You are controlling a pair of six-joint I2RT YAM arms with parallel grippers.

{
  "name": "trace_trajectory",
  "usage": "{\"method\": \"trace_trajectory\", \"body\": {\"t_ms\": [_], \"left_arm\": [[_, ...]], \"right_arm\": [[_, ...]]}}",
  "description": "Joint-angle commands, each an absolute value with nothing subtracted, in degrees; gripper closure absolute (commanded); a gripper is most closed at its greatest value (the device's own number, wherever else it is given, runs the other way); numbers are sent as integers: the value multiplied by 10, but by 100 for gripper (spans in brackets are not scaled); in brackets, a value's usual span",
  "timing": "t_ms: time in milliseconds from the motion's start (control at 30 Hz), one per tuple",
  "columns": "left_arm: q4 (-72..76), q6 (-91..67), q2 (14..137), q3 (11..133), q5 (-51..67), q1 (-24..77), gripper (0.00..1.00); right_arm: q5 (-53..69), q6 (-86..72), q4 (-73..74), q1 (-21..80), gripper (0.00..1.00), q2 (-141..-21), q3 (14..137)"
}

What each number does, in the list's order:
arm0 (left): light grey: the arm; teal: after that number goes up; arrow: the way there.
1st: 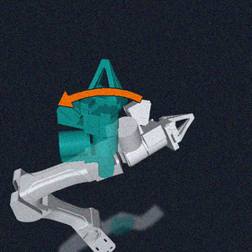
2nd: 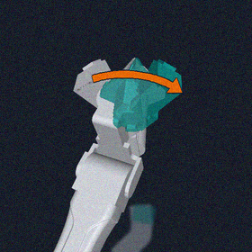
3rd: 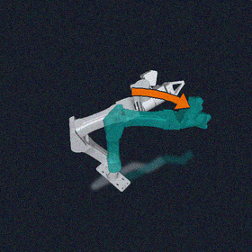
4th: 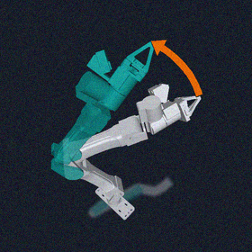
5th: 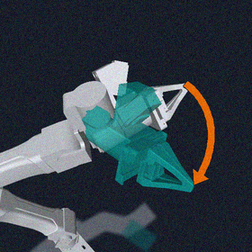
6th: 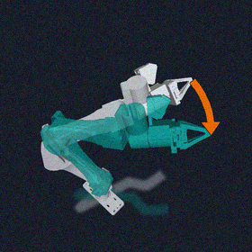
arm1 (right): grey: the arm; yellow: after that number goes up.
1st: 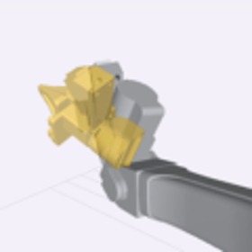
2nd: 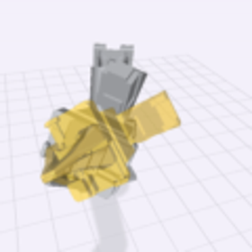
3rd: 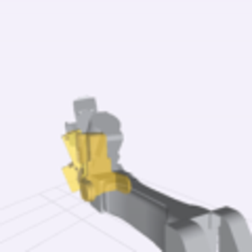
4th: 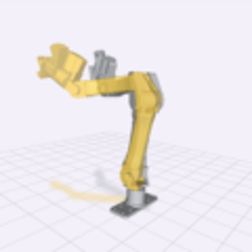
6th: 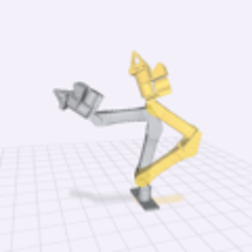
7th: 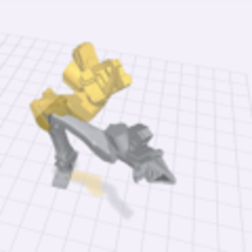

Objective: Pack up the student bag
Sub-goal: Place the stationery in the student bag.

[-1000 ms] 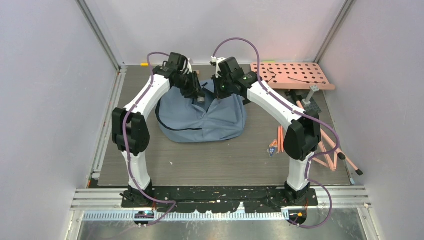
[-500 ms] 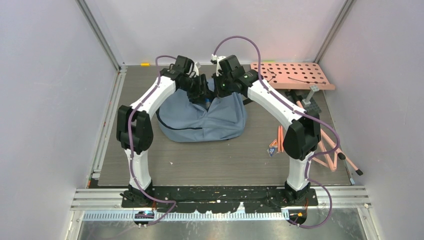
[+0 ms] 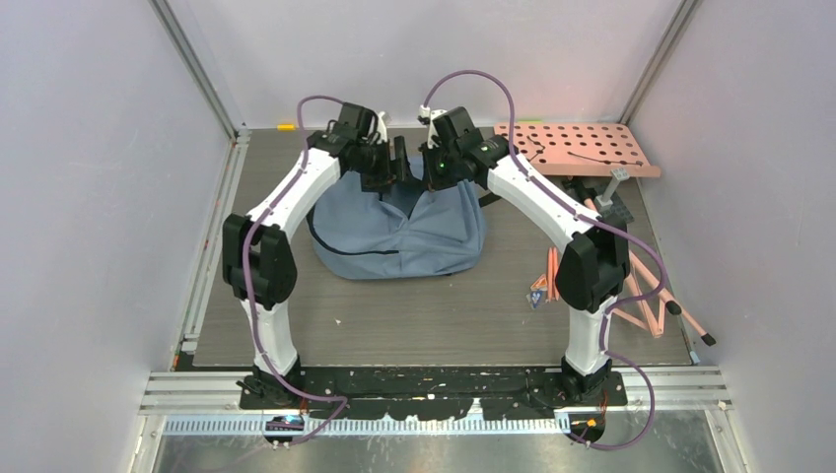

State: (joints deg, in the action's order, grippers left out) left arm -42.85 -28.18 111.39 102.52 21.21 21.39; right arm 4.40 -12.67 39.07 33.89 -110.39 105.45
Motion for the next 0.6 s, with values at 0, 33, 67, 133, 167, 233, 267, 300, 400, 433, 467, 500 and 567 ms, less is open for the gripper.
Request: {"method": "trace_trajectory", "body": {"t_ms": [0,33,67,133,167,233,267,300,400,433,467,500,567], "left_arm": [[-398,-257,1035,1011,160,187,27],[-406,-255,1035,1007,154,180,27],[-423,-252,1039,1007,149,175,27],[-450,-244,1048,1009,138,168,26],[-459,-238,1051,1009,131,168,26],[-466,-228,1050,1005,124,167,25],[-464,-227,1049,1002,124,167,24],[-460,-229,1046,997,128,166,24],[-433,-244,1036,976,154,158,23],[-423,-248,1032,970,158,156,23],[-417,-251,1028,963,162,155,22],[-411,-253,1025,956,164,154,22],[-411,-258,1023,952,173,149,23]], "right_arm": [[34,-134,380,324,100,-1099,1077],[35,-135,380,324,100,-1099,1078],[34,-136,381,323,99,-1099,1078],[33,-136,382,323,93,-1098,1080],[35,-136,382,323,88,-1097,1082],[38,-133,383,323,69,-1091,1083],[39,-133,382,323,57,-1085,1082],[39,-134,381,323,52,-1082,1080],[29,-144,379,323,41,-1057,1077],[17,-150,384,323,40,-1045,1074],[10,-154,389,323,39,-1039,1070],[-16,-162,400,322,39,-1027,1067],[-58,-177,425,319,39,-1006,1054]]}}
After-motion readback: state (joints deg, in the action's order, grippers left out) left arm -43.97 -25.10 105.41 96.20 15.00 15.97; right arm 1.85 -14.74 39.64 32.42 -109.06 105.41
